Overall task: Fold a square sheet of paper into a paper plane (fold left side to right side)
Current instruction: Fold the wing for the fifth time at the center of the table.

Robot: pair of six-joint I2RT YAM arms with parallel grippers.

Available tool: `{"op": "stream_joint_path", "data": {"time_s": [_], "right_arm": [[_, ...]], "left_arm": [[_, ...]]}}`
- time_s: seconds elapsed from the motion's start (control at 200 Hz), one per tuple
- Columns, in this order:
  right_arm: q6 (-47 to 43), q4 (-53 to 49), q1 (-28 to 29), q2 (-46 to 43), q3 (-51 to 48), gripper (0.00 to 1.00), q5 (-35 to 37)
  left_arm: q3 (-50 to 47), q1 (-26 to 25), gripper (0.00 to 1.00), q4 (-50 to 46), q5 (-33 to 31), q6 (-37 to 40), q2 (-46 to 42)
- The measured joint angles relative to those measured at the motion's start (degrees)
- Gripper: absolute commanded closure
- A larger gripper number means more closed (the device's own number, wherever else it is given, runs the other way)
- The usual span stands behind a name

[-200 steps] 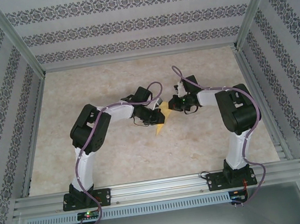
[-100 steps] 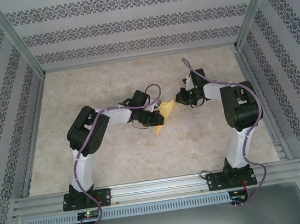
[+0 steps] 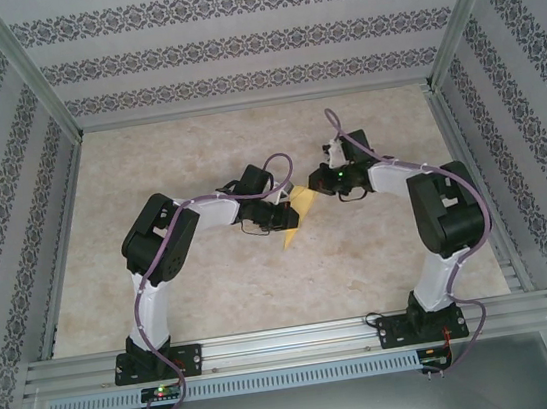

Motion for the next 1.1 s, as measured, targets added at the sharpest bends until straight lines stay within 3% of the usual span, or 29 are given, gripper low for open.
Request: {"op": "stream_joint_path", "data": {"time_s": [0.375,1.099], "right_arm": [[0.55,0.42,1.86,6.67,0.90,0.97,1.66],[-3.74,-6.93,-3.43,8.28,6.45,0.97,5.49]], "left_arm": [[0.00,0.00,0.89,0.00,0.00,0.00,0.00],[-0.90,0.04,0.89,1.53,0.39,-0.20,-0.15]]}}
